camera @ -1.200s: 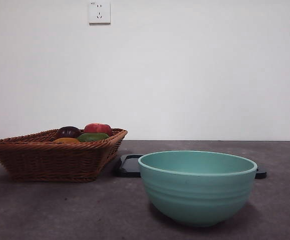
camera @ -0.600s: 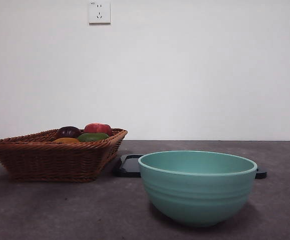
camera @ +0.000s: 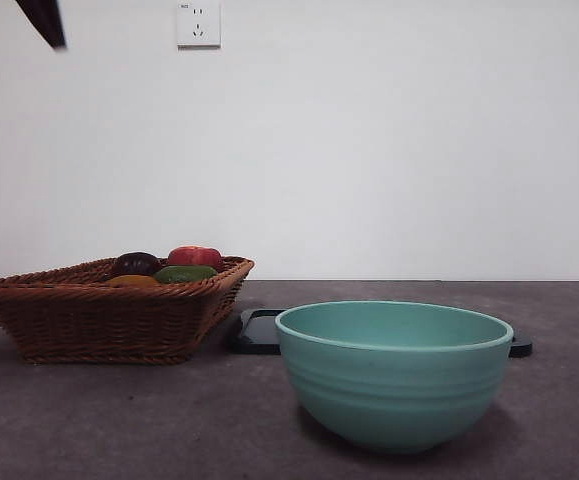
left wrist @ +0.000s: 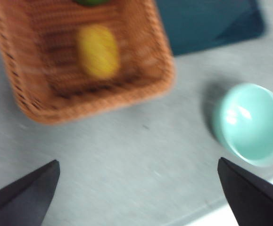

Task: Pick up the wifruite, put it on the bowl, pick up the plate, put it on desk

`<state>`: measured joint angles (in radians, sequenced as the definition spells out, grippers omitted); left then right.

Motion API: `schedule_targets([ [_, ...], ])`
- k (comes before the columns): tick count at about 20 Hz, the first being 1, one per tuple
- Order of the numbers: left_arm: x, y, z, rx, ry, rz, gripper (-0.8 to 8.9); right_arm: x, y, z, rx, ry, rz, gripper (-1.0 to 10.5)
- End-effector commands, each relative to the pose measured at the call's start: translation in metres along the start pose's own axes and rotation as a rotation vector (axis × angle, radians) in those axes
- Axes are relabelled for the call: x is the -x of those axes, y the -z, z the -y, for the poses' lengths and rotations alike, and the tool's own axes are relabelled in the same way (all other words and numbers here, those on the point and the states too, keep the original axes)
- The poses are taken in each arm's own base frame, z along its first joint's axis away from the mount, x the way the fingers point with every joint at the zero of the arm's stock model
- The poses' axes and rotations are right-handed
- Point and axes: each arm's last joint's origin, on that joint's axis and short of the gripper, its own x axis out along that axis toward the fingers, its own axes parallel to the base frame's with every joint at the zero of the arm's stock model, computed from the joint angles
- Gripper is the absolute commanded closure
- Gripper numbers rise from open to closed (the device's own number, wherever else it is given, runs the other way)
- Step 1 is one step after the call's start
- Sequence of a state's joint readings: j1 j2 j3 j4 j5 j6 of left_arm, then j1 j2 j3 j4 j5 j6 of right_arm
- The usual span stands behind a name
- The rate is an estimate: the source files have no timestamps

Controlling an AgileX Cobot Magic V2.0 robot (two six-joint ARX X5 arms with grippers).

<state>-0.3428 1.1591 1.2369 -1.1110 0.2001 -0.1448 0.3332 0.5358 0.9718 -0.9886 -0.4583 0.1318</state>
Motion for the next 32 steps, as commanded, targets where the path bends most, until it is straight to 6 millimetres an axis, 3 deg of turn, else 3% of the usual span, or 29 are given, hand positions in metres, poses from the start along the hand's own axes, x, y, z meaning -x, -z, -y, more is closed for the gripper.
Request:
schedule_targets([
  [1, -0.016, -0.023, 0.000, 0.006, -0.054, -0.031, 1.66, 0.004, -0.004, -0.002, 0.020, 0.022, 0.025, 2.6],
  [6, -0.065, -0.049, -0.007, 0.017, -0.098, -0.132, 1.66, 0.004, -0.005, -0.001, 0.022, 0.075, 0.051, 2.6],
  [16, -0.144, -0.068, -0.001, -0.037, -0.123, -0.156, 1.65, 0.005, -0.005, -0.001, 0.002, 0.081, 0.052, 2.6],
  [30, -0.214, -0.068, -0.006, -0.086, -0.216, -0.211, 1.70, 0.005, -0.005, -0.001, 0.002, 0.051, 0.046, 2.6],
  [32, -0.220, -0.066, -0.008, -0.085, -0.218, -0.224, 2.74, 0.005, -0.005, -0.002, 0.002, 0.048, 0.046, 2.6],
])
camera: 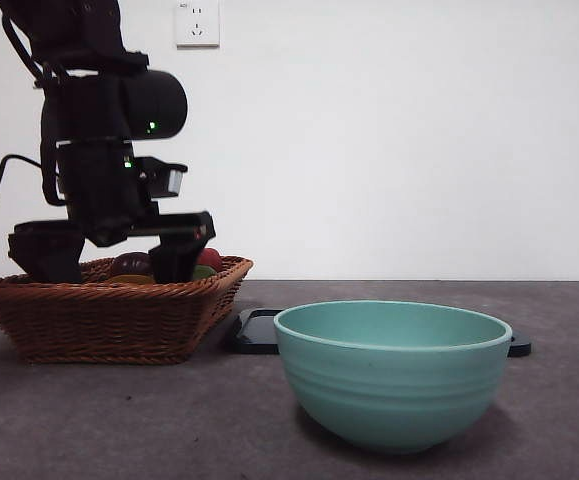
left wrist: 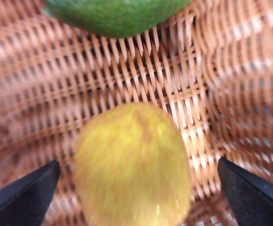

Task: Pick up the wifruite, put it on the bowl, pick up the plate, put it on desk

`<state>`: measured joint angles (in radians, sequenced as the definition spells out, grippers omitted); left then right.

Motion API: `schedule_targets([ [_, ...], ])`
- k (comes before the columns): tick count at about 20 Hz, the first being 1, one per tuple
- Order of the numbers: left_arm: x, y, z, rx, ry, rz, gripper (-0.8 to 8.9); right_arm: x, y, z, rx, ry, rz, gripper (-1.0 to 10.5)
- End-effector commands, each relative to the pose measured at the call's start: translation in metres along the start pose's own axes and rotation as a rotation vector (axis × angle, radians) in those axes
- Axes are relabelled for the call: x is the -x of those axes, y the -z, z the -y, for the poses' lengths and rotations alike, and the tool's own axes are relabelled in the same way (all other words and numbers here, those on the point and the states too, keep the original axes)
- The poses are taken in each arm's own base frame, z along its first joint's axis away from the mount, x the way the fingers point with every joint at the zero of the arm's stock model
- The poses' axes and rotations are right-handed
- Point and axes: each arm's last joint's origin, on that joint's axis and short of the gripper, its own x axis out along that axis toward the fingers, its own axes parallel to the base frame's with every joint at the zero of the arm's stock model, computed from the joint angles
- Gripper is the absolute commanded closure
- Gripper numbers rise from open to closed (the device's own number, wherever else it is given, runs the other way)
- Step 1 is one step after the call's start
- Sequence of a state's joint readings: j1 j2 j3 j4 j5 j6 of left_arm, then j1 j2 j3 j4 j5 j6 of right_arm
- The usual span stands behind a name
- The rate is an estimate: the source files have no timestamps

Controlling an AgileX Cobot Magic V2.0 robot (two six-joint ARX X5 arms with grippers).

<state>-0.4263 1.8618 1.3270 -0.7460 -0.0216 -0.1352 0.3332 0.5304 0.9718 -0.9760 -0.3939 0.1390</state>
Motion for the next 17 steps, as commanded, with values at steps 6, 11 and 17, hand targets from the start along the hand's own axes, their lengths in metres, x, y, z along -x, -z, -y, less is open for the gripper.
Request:
schedule_targets([
  [6, -0.003, -0.010, 0.002, -0.017, -0.005, 0.030, 3.97, 0.004, -0.004, -0.003, 0.001, -0.013, 0.020, 2.6],
  [11, 0.012, -0.022, 0.004, -0.017, -0.001, 0.053, 5.77, 0.004, -0.003, -0.003, 0.000, -0.013, 0.018, 2.6],
  [17, 0.031, -0.029, 0.004, -0.024, -0.004, 0.038, 5.75, 0.004, -0.003, -0.003, -0.002, -0.016, 0.014, 2.6],
])
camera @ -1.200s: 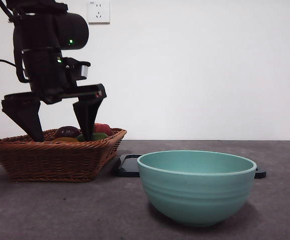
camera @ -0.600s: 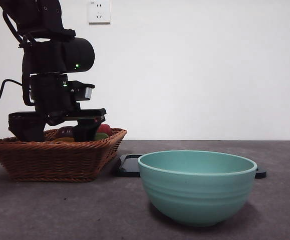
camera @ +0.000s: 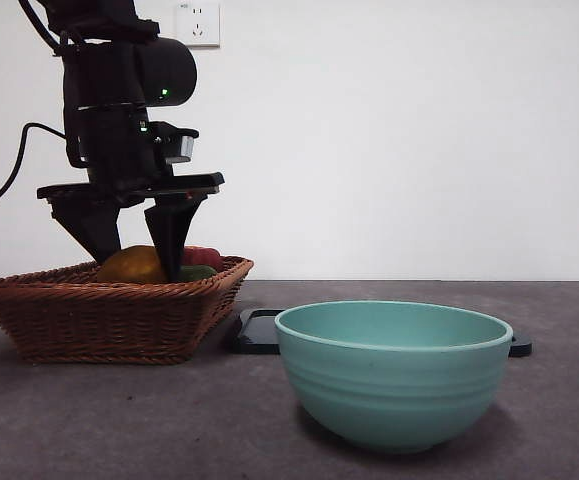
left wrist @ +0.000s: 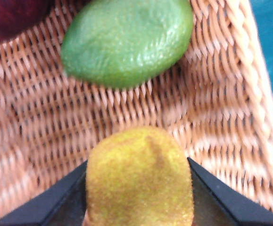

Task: Pick up the wifruite, put it on the bowl, pick up the plate, put it on desk

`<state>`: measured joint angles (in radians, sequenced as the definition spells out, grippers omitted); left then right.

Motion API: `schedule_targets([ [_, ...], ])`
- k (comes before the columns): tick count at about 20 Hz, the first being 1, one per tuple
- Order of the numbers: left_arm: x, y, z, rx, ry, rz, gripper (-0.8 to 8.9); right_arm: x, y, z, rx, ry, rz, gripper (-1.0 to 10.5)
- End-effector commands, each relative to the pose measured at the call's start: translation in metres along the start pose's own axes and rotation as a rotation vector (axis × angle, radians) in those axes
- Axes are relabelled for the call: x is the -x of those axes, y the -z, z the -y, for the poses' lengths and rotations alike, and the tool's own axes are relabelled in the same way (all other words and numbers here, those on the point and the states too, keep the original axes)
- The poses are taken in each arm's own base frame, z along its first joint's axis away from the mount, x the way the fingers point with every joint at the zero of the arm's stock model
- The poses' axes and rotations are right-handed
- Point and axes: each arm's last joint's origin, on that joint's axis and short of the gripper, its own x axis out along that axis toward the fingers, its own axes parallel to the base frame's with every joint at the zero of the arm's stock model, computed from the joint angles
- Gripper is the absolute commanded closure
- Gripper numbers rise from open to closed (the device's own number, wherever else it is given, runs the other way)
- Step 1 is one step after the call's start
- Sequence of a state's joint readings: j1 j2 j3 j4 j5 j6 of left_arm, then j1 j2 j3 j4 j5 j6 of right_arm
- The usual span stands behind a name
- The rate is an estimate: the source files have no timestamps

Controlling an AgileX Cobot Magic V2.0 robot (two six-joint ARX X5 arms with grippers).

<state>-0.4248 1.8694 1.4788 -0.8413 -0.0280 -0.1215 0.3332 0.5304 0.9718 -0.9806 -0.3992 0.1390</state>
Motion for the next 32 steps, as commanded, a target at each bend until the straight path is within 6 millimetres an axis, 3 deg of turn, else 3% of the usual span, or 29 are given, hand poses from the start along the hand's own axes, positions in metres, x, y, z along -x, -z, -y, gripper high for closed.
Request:
schedule_targets([
  [1, 0.005, -0.006, 0.002, -0.014, -0.004, -0.024, 5.75, 0.004, -0.004, -0.002, 0.000, -0.011, 0.019, 2.6],
  [6, 0.038, -0.005, 0.006, -0.033, -0.002, -0.076, 5.75, 0.004, -0.003, -0.002, -0.003, -0.011, 0.019, 2.6],
  [9, 0.070, 0.005, 0.015, -0.062, 0.013, -0.041, 5.75, 0.008, 0.001, -0.003, -0.011, 0.001, 0.010, 2.6],
  [13, 0.115, 0.023, 0.041, -0.128, 0.061, 0.054, 5.75, 0.020, 0.011, -0.006, -0.023, 0.033, 0.034, 2.6],
  [16, 0.134, 0.039, 0.069, -0.195, 0.105, 0.078, 5.75, 0.031, 0.018, -0.009, -0.031, 0.070, 0.046, 2.6],
  [24, 0.132, 0.072, 0.152, -0.369, 0.207, 0.060, 5.75, 0.061, 0.014, -0.020, -0.005, 0.125, 0.120, 2.6],
  [32, 0.091, 0.087, 0.208, -0.466, 0.225, -0.004, 5.75, 0.067, 0.012, -0.023, 0.003, 0.121, 0.143, 2.6],
])
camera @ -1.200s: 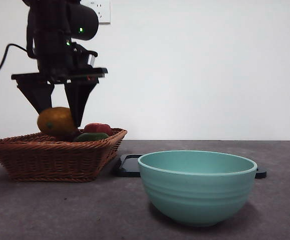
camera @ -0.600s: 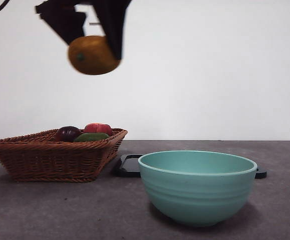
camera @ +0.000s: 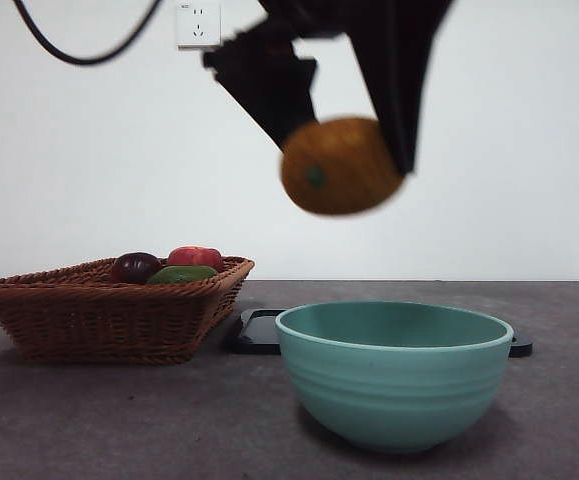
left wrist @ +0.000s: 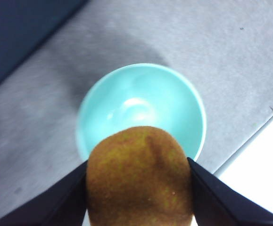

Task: Pick up the wifruite, put it on the bowl, pick up the plate, put it on desk

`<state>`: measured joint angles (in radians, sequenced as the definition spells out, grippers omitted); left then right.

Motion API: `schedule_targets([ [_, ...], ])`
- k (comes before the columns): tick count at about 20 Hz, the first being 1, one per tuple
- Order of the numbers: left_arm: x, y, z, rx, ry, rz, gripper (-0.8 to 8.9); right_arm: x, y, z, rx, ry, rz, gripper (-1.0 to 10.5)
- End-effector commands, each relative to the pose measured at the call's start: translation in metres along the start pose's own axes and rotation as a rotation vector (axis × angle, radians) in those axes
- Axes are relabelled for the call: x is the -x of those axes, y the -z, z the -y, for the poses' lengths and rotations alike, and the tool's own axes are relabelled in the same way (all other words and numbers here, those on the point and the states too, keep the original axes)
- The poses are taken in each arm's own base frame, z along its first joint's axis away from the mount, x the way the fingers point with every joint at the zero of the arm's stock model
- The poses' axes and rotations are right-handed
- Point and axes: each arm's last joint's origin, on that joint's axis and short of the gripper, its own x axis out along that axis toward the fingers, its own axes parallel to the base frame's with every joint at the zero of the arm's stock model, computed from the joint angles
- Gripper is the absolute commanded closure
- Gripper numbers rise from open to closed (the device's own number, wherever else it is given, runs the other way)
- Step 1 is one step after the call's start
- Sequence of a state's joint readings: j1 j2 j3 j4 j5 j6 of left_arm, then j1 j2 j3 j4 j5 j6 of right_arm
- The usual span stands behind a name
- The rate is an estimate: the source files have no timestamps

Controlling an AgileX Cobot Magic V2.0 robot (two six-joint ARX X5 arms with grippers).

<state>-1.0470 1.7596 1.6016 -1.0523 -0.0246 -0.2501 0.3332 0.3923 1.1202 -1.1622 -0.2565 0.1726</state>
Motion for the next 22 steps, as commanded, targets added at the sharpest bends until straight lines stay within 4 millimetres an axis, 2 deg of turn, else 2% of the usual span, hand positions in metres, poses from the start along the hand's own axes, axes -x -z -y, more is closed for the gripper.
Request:
schedule_targets([
  [1, -0.017, -0.007, 0.013, -0.017, 0.008, -0.002, 5.75, 0.004, -0.003, -0.002, 0.001, -0.005, 0.023, 2.6],
  [7, -0.064, -0.013, 0.024, -0.046, 0.002, -0.050, 5.75, 0.004, -0.003, -0.002, 0.001, -0.005, 0.023, 2.6],
  [15, -0.115, -0.013, 0.020, -0.081, -0.031, -0.148, 5.75, 0.004, -0.003, -0.002, 0.001, -0.006, 0.022, 2.6],
  [22, -0.121, -0.012, 0.017, -0.084, -0.039, -0.164, 5.73, 0.004, -0.003, -0.002, 0.001, -0.005, 0.022, 2.6],
])
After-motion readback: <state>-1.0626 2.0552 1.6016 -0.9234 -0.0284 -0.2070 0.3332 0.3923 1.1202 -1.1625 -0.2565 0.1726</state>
